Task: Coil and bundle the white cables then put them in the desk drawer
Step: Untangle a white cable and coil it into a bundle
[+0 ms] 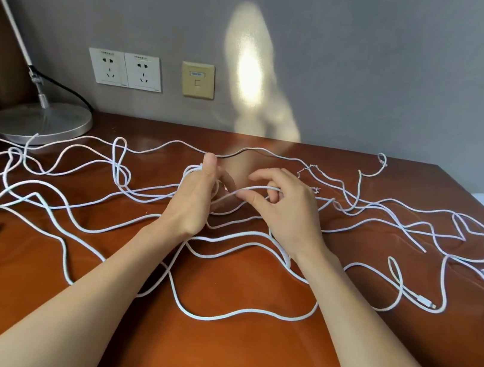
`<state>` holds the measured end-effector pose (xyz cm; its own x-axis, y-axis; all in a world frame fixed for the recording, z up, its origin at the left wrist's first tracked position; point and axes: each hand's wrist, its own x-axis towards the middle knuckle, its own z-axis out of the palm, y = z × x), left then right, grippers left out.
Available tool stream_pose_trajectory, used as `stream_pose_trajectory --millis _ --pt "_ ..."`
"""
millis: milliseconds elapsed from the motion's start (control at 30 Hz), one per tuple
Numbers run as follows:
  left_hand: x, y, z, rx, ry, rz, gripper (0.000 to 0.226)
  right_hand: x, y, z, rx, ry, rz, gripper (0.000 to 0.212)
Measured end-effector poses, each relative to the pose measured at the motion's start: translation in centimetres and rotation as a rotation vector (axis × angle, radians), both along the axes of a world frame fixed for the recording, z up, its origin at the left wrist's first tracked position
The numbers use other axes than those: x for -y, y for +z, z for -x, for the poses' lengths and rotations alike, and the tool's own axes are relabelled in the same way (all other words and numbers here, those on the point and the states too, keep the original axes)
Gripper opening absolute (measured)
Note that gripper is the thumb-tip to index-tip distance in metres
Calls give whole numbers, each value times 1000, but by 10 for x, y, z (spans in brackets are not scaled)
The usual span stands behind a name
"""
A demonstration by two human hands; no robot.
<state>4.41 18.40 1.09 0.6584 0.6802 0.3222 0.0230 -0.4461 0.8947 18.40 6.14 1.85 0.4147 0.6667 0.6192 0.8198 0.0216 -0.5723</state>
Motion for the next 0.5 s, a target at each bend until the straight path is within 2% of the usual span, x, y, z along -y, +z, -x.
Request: stream_pose_trajectory --millis 100,233,333,500 --pt "7 7 4 -70 -143 51 101 -1 1 3 -5 39 -20 31" --pt "12 10 6 -142 -336 149 105 0 2 7 -36 111 -13 33" --pt "9 12 4 -170 -405 223 108 1 3 8 -107 197 39 31" --pt "15 16 5 -245 -472 198 111 1 2 10 -237 294 168 33"
